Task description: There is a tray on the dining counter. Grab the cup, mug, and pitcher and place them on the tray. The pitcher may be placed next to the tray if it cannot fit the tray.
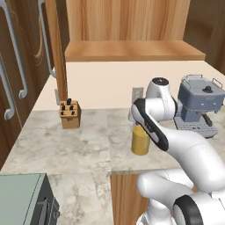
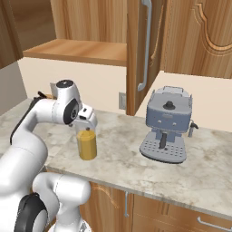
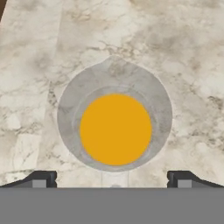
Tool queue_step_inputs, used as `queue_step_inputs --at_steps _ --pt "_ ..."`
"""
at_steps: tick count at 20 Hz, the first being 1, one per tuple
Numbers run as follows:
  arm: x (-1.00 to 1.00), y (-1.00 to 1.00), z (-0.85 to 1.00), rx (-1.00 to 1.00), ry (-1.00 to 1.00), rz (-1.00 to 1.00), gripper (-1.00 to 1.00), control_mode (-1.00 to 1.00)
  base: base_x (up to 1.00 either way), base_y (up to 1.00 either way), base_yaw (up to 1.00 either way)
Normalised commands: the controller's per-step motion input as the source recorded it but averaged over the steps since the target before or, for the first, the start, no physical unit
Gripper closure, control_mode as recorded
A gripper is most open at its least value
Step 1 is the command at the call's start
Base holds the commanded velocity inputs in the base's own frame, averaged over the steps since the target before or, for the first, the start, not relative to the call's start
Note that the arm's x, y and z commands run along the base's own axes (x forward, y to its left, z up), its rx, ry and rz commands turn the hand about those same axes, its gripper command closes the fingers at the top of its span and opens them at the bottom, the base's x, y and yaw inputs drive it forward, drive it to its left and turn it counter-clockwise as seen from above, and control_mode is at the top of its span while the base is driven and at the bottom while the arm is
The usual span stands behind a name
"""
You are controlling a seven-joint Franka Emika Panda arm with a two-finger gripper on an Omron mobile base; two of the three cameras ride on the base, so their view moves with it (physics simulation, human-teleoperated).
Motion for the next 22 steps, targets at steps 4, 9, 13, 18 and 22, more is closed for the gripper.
queue_step_inputs --at_steps 4,9,13,18,22 --pt "0.00 0.00 -0.23 0.00 0.01 0.00 -1.00 -1.00 0.00 0.00 0.00" --pt "0.00 0.00 -0.21 0.00 0.01 0.00 -1.00 -1.00 0.00 0.00 0.00" --pt "0.00 0.00 -0.25 0.00 0.03 0.00 -1.00 -1.00 0.00 0.00 0.00" --pt "0.00 0.00 -0.29 0.00 0.05 0.00 -1.00 -1.00 0.00 0.00 0.00" --pt "0.00 0.00 -0.27 0.00 0.06 0.00 -1.00 -1.00 0.00 0.00 0.00"
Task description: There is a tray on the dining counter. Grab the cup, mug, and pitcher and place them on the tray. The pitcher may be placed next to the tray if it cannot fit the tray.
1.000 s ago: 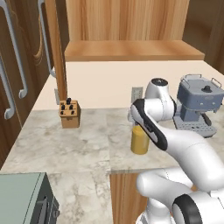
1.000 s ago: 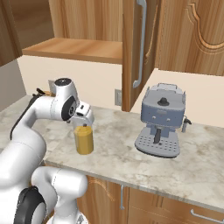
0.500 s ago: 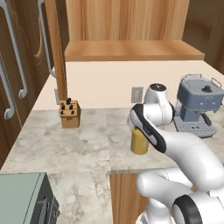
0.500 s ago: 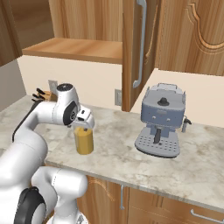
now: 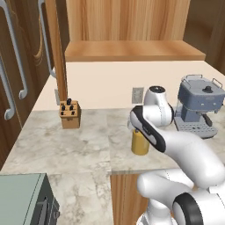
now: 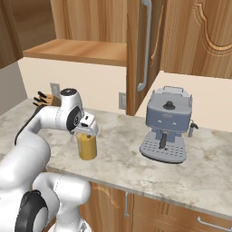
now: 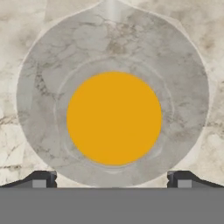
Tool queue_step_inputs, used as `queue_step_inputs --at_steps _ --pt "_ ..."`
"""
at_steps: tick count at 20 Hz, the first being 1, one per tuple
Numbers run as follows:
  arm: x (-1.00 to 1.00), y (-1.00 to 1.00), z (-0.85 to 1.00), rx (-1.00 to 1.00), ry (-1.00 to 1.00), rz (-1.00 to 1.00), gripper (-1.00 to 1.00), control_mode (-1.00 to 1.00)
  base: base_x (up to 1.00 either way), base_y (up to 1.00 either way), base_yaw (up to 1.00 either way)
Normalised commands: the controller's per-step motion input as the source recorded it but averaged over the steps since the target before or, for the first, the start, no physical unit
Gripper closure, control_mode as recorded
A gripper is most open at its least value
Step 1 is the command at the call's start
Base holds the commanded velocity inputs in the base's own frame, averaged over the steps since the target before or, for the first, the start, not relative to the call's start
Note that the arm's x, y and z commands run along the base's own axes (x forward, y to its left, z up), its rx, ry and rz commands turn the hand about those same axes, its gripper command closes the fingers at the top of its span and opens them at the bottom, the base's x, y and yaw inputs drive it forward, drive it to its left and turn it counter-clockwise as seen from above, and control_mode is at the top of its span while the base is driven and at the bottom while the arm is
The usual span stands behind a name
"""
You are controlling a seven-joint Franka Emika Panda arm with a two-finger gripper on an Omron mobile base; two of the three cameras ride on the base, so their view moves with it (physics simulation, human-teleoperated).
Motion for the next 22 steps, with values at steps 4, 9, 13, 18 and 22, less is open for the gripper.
queue_step_inputs --at_steps 4,9,13,18,22 --pt "0.00 0.00 -0.19 0.00 0.07 0.00 -1.00 -1.00 0.00 0.00 0.00" --pt "0.00 0.00 0.00 0.00 0.00 0.00 -1.00 -1.00 0.00 0.00 0.00" --pt "0.00 0.00 0.00 0.00 0.00 0.00 -1.00 -1.00 0.00 0.00 0.00" --pt "0.00 0.00 0.00 0.00 0.00 0.00 1.00 -1.00 0.00 0.00 0.00" --pt "0.00 0.00 0.00 0.00 0.00 0.00 1.00 -1.00 0.00 0.00 0.00"
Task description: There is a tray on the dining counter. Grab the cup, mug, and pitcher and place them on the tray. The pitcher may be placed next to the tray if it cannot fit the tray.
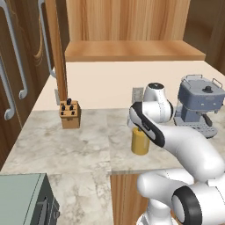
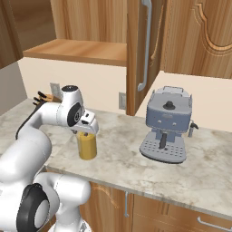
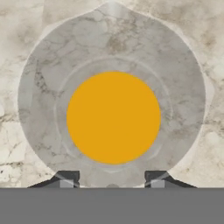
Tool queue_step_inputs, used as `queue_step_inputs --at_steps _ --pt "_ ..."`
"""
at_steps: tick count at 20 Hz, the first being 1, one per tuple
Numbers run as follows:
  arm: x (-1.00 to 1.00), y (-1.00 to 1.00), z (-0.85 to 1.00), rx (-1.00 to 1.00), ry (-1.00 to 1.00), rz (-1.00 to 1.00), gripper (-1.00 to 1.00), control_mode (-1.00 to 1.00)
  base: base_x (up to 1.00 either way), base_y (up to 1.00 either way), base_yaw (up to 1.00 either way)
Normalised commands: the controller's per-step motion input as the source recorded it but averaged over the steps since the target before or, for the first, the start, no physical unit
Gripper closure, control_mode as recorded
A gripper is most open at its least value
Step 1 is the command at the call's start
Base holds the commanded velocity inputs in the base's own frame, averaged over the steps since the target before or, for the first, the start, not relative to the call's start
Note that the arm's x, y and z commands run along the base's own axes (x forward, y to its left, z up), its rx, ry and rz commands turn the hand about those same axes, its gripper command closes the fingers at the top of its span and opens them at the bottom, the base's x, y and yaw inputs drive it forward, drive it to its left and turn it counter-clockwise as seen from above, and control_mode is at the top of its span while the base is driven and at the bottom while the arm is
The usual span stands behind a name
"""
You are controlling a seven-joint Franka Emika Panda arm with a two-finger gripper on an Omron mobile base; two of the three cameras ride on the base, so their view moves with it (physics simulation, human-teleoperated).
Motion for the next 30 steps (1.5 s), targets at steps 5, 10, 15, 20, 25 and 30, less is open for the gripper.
queue_step_inputs --at_steps 5,10,15,20,25,30 --pt "0.00 0.00 0.00 0.00 0.00 0.00 1.00 -1.00 0.00 0.00 0.00" --pt "0.00 0.00 0.03 0.00 0.00 0.00 1.00 -1.00 0.00 0.00 0.00" --pt "0.00 0.00 0.30 0.00 0.00 0.00 1.00 -1.00 0.00 0.00 0.00" --pt "0.00 0.00 0.17 0.00 0.00 0.00 1.00 -1.00 0.00 0.00 0.00" --pt "0.00 0.00 0.18 0.00 0.00 0.00 1.00 -1.00 0.00 0.00 0.00" --pt "-0.22 0.00 0.32 0.00 -0.01 0.00 1.00 -1.00 0.00 0.00 0.00"
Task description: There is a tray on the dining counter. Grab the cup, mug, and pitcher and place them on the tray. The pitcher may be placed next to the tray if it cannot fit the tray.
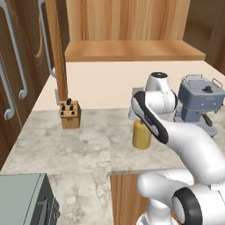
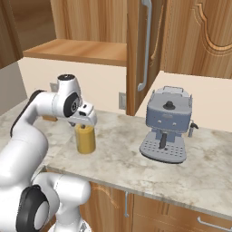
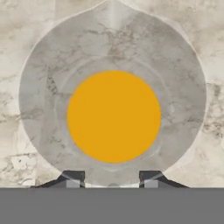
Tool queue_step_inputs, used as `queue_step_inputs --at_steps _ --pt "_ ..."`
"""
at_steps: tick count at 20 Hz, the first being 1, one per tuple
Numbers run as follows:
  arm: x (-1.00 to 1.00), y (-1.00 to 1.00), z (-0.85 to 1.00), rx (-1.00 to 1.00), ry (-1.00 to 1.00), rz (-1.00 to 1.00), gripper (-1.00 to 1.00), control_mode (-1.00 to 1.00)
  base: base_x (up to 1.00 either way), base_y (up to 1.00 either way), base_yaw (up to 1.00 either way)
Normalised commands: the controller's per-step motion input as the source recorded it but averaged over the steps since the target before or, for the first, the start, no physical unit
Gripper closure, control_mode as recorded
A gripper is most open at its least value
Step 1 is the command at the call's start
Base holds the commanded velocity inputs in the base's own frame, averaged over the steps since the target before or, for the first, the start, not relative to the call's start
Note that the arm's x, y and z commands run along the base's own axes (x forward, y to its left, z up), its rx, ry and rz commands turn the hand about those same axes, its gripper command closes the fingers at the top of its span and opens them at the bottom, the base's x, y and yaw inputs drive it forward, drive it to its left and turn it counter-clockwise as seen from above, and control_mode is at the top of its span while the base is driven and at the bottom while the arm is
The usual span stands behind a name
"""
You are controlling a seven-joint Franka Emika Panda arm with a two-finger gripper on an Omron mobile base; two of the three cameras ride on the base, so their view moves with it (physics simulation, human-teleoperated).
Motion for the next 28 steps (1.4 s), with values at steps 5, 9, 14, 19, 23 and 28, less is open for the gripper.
queue_step_inputs --at_steps 5,9,14,19,23,28 --pt "-0.65 -0.07 0.15 0.00 -0.04 0.00 1.00 -1.00 0.00 0.00 0.00" --pt "-0.52 -0.08 0.25 0.00 -0.02 0.00 1.00 -1.00 0.00 0.00 0.00" --pt "-0.20 -0.02 0.52 0.00 -0.01 0.00 1.00 -1.00 0.00 0.00 0.00" --pt "-0.17 0.00 0.59 0.00 0.00 0.00 1.00 -1.00 0.00 0.00 0.00" --pt "-0.28 0.00 0.49 0.00 0.00 0.00 1.00 -1.00 0.00 0.00 0.00" --pt "-0.35 0.00 0.29 0.00 0.01 0.00 1.00 -1.00 0.00 0.00 0.00"
